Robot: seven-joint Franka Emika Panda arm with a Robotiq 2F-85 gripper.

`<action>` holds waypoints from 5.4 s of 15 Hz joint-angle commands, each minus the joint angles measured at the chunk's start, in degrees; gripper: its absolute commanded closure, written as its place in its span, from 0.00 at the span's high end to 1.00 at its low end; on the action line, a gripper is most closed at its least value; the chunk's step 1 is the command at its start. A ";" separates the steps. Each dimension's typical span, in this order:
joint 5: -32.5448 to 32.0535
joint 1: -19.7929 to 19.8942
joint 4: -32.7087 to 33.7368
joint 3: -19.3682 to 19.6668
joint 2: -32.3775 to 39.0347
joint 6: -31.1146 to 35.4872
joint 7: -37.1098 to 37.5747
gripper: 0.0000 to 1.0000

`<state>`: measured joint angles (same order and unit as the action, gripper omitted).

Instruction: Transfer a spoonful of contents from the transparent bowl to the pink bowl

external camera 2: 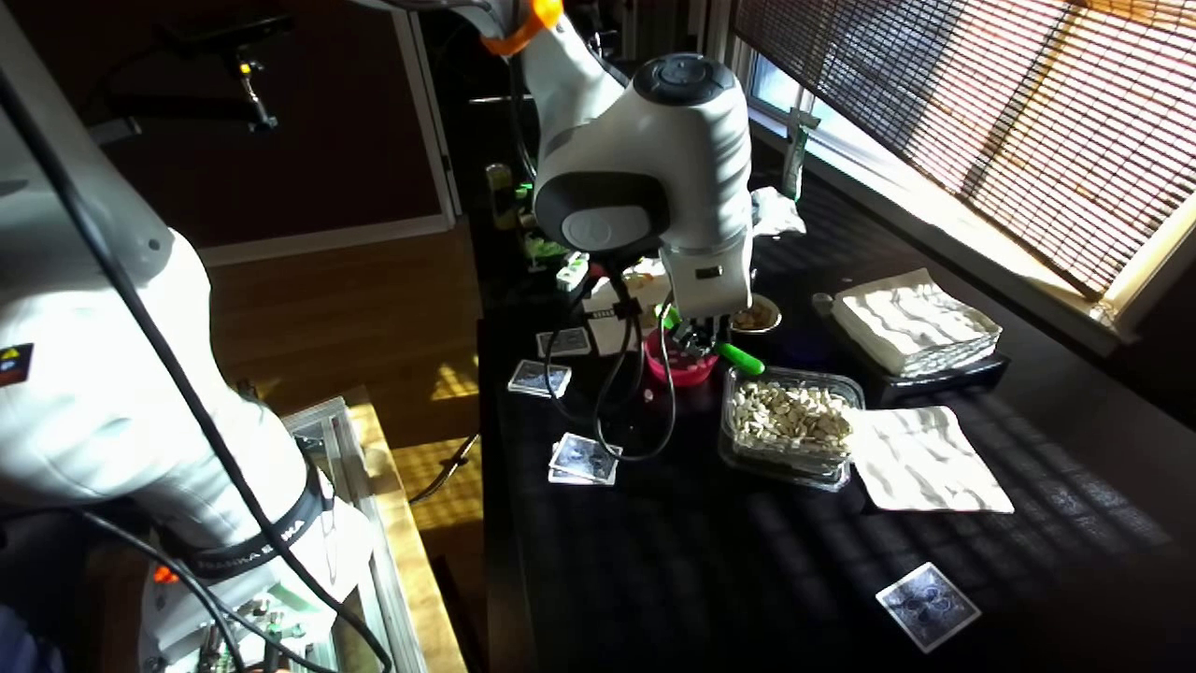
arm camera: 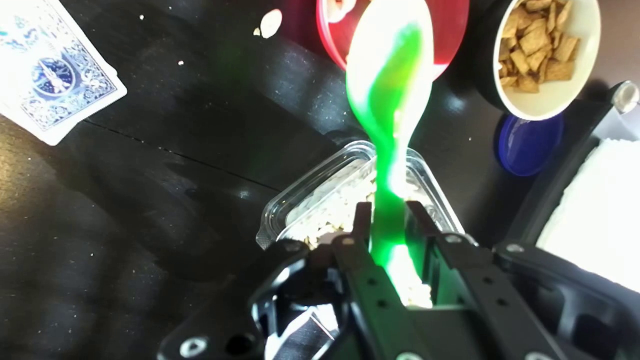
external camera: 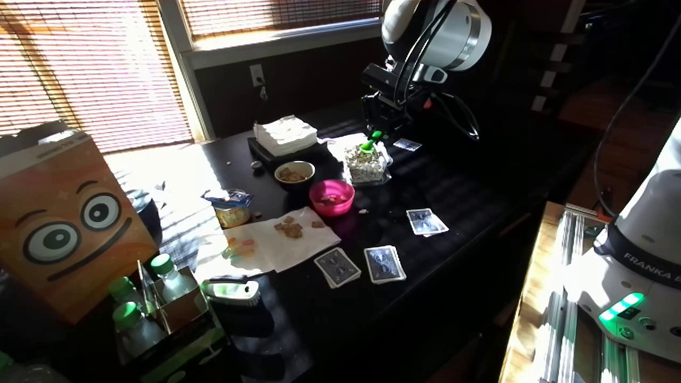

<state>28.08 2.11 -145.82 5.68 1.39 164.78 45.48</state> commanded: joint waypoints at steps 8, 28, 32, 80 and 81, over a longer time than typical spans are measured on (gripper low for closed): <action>-2.28 -1.68 1.23 1.02 9.39 28.55 1.93 0.05; 21.79 -28.70 14.83 24.83 33.27 38.79 -19.41 0.05; 24.25 -33.67 17.23 29.96 37.47 35.06 -21.50 0.05; -8.03 -36.91 26.44 40.41 41.86 -3.43 16.83 0.05; -8.78 -35.97 26.39 39.59 41.09 -3.49 17.31 0.05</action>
<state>23.35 -37.15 -119.44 48.23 46.27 162.96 59.66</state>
